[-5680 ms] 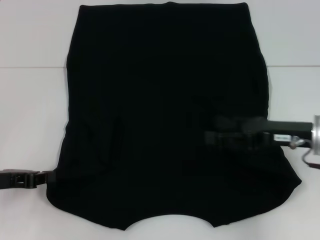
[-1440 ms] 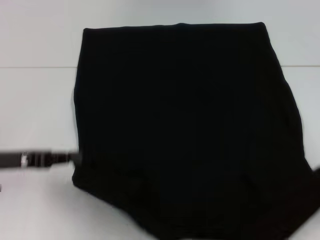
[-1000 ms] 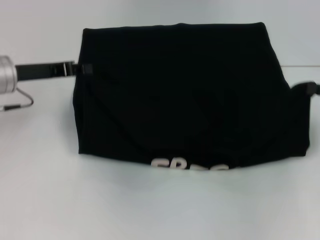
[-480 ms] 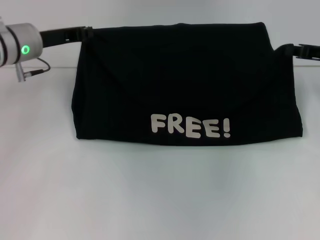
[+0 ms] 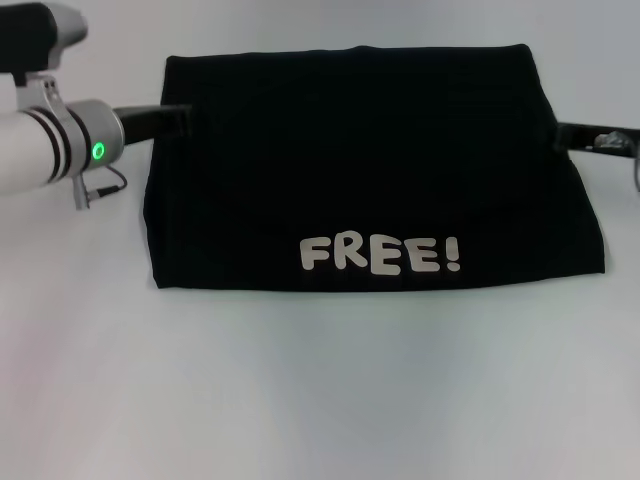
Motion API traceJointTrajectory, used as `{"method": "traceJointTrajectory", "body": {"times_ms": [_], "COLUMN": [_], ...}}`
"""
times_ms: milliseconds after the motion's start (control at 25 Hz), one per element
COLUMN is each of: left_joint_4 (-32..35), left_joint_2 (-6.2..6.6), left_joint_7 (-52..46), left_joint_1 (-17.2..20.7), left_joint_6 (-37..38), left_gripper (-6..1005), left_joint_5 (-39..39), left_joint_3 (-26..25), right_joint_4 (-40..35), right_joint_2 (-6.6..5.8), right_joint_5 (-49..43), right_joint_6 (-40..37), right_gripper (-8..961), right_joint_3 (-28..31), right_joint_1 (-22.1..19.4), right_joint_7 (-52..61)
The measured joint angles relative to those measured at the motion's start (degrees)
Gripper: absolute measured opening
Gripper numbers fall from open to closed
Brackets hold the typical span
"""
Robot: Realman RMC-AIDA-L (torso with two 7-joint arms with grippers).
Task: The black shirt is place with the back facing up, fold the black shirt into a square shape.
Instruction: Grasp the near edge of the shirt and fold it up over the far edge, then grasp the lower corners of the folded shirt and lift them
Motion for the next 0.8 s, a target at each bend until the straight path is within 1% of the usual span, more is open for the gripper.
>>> {"method": "traceJointTrajectory", "body": {"times_ms": [80,160,240,320,480,640,720,800], "left_joint_4": [-0.55,-1.12,-1.55,-1.72,-1.77,-1.23,-0.94,-0.26], "left_joint_2": [-0.32,-0.39,-0.35,-0.28,-0.44,-0.46,-0.41,-0.42], "left_joint_7": [0.61,1.41,1.64,1.65,1.63,1.15,1.08,1.02], "left_joint_1": [0.15,0.33,0.46,0.57,0.87,1.38,1.89,2.55], "left_joint_6": [-0.96,-1.49,-2.10,-2.67,-4.95,-3.97,-2.47,-0.82], "left_gripper": [25,52,80,107,359,474,531,600], "left_joint_5": [0.21,0.31,0.35,0.37,0.41,0.37,0.31,0.23], "left_joint_3": [-0.01,-0.01,0.00,-0.01,-0.01,-0.01,0.00,-0.01], "right_joint_4": [-0.12,-0.48,-0.65,-0.69,-2.08,-6.11,-7.42,-8.33], "right_joint_2": [0.97,1.81,2.24,2.42,2.94,3.85,3.95,3.87], "right_joint_5": [0.00,0.00,0.00,0.00,1.56,5.89,8.25,10.12], "right_joint_6": [1.36,2.47,2.85,2.89,2.47,-0.68,-2.77,-4.97], "right_gripper": [40,40,115,200,391,539,613,652], "right_joint_3": [-0.19,-0.20,-0.22,-0.10,-0.08,-0.20,-0.21,-0.23], "right_joint_1": [-0.06,-0.28,-0.43,-0.58,-1.35,-3.70,-5.17,-6.65], "right_joint_7": [0.04,0.04,0.02,-0.16,-0.50,-1.38,-2.23,-2.66]}}
